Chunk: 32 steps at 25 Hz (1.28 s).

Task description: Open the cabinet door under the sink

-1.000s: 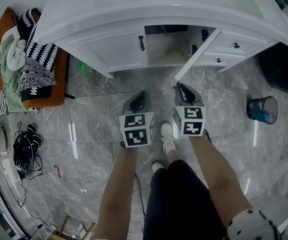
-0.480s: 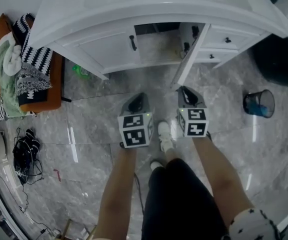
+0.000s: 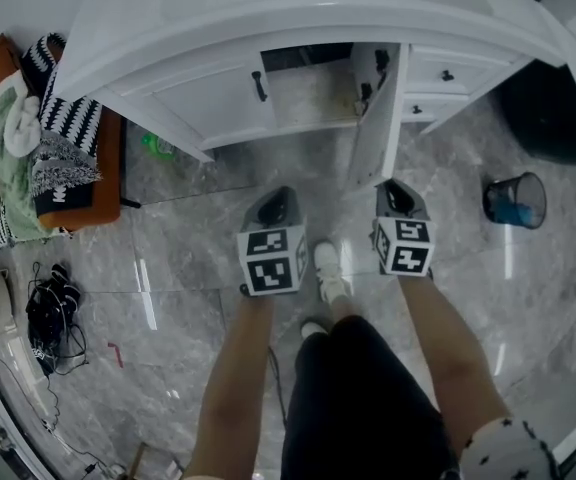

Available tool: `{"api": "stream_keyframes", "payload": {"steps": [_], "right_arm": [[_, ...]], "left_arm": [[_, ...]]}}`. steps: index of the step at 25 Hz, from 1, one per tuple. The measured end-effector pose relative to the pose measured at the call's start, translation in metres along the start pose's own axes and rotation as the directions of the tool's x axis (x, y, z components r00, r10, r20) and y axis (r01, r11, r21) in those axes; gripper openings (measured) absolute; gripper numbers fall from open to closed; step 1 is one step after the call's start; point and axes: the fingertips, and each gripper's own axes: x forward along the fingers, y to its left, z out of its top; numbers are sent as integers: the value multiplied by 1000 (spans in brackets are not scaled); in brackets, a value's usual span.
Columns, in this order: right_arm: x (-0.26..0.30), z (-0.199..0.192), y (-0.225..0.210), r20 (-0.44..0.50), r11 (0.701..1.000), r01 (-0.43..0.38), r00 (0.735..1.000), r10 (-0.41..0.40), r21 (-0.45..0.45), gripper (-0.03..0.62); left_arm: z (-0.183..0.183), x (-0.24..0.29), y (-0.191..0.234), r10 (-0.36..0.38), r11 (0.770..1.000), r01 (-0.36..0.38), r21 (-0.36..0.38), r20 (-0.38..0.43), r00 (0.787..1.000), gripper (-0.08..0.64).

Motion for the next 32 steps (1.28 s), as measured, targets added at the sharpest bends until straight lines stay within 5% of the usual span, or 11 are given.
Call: {"api": "stream_keyframes", "payload": {"steps": [7,32], "right_arm": [[-12,-10,-40,-11,998,58,998,-58,5,28],[-19,-17,-108,-20,998,-56,998,56,18,29]], "left_arm": [[-5,0,-5,-7,1000,7,-5,-7,1000,5],[-6,11,-31,-54,997,55,49,-22,998,5]]}}
